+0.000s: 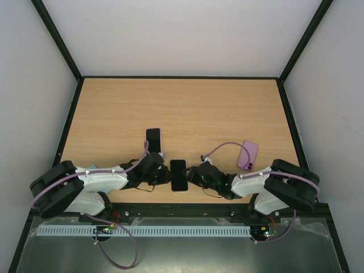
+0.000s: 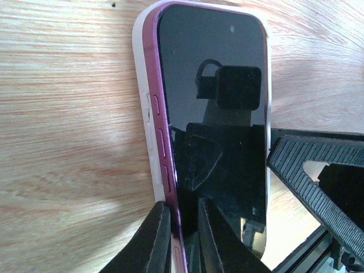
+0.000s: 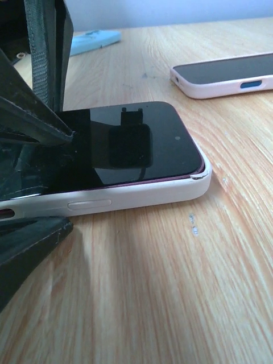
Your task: Put the phone into the phone case
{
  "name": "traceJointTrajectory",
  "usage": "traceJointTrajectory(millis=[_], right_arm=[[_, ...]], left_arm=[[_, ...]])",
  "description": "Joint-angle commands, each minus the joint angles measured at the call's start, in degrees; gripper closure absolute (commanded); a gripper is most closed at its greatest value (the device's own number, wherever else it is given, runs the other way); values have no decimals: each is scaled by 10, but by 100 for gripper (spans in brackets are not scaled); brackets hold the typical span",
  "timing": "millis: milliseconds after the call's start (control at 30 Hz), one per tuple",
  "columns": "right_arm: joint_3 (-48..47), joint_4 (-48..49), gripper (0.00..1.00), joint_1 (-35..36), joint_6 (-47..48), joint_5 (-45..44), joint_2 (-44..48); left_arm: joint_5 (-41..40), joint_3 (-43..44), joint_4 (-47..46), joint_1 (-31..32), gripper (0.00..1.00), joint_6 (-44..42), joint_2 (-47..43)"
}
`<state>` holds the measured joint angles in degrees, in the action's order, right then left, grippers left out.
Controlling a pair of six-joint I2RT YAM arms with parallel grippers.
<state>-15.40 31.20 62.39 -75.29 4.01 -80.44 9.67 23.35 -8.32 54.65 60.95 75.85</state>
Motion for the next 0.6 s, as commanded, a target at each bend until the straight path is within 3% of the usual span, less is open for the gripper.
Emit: traceJointTrajectory(millis=[0, 200, 567], right_arm=[[12, 118, 64, -10, -16, 56, -32], [4, 228, 64, -14, -26, 112, -51], [22, 472, 64, -23, -98, 184, -113]], left_arm=[[7, -22, -12, -11, 89, -1, 12], [11, -41, -12, -26, 89, -1, -8], [10, -67, 12, -55, 77, -5, -50]])
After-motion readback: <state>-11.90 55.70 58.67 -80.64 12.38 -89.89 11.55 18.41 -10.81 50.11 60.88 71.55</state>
